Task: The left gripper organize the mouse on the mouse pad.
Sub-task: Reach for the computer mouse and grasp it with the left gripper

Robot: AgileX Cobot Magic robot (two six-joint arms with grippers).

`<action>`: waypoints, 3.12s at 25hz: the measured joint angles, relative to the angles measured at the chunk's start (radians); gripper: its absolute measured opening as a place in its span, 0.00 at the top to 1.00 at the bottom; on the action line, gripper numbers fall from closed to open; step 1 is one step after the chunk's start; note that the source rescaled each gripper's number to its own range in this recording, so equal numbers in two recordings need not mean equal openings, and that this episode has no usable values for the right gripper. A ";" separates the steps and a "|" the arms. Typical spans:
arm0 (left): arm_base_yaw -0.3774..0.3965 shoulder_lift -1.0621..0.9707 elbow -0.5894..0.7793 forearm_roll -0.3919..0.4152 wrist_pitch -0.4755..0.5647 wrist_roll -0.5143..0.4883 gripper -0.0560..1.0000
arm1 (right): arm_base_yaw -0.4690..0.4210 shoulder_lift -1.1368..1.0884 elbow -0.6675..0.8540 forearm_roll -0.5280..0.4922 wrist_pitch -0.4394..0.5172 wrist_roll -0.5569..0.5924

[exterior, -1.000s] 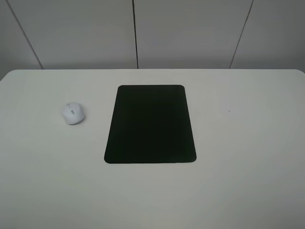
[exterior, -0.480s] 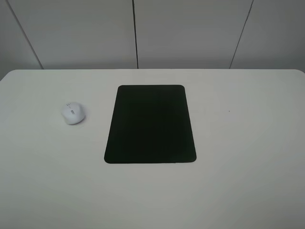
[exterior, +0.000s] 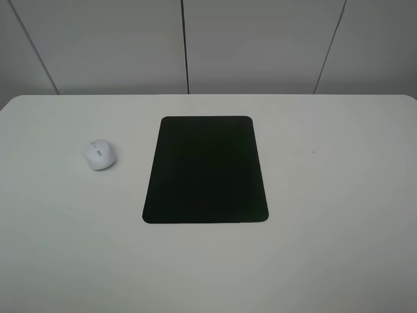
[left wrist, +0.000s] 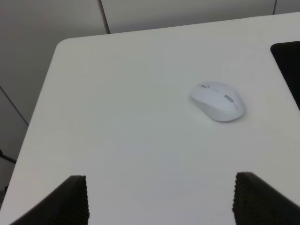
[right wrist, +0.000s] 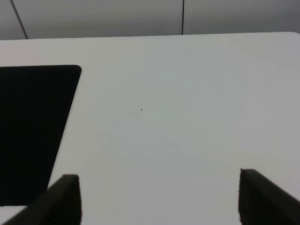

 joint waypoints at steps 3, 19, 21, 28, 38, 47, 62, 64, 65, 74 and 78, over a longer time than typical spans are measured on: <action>0.000 0.000 0.000 0.024 0.000 -0.005 0.77 | 0.000 0.000 0.000 0.000 0.000 0.000; 0.000 0.325 -0.159 0.085 -0.053 -0.009 0.77 | 0.000 0.000 0.000 0.000 0.000 0.000; 0.000 0.422 -0.187 0.089 -0.073 -0.010 0.77 | 0.000 0.000 0.000 0.000 0.000 0.000; 0.000 0.746 -0.266 0.096 -0.205 -0.043 0.77 | 0.000 0.000 0.000 0.000 0.000 0.000; 0.000 1.061 -0.364 0.095 -0.281 -0.180 0.77 | 0.000 0.000 0.000 0.000 0.000 0.000; 0.000 1.183 -0.375 0.093 -0.298 -0.287 0.77 | 0.000 0.000 0.000 0.000 0.000 0.000; -0.066 1.501 -0.445 0.063 -0.291 -0.534 0.77 | 0.000 0.000 0.000 0.000 0.000 0.000; -0.092 1.563 -0.497 0.061 -0.294 -0.574 0.77 | 0.000 0.000 0.000 0.000 0.000 0.000; -0.105 1.598 -0.531 0.061 -0.293 -0.604 0.77 | 0.000 0.000 0.000 0.000 0.000 0.000; -0.202 1.818 -0.774 0.061 -0.261 -0.848 0.77 | 0.000 0.000 0.000 0.000 0.000 0.000; -0.209 1.875 -0.788 0.059 -0.262 -0.908 0.77 | 0.000 0.000 0.000 0.000 0.000 0.000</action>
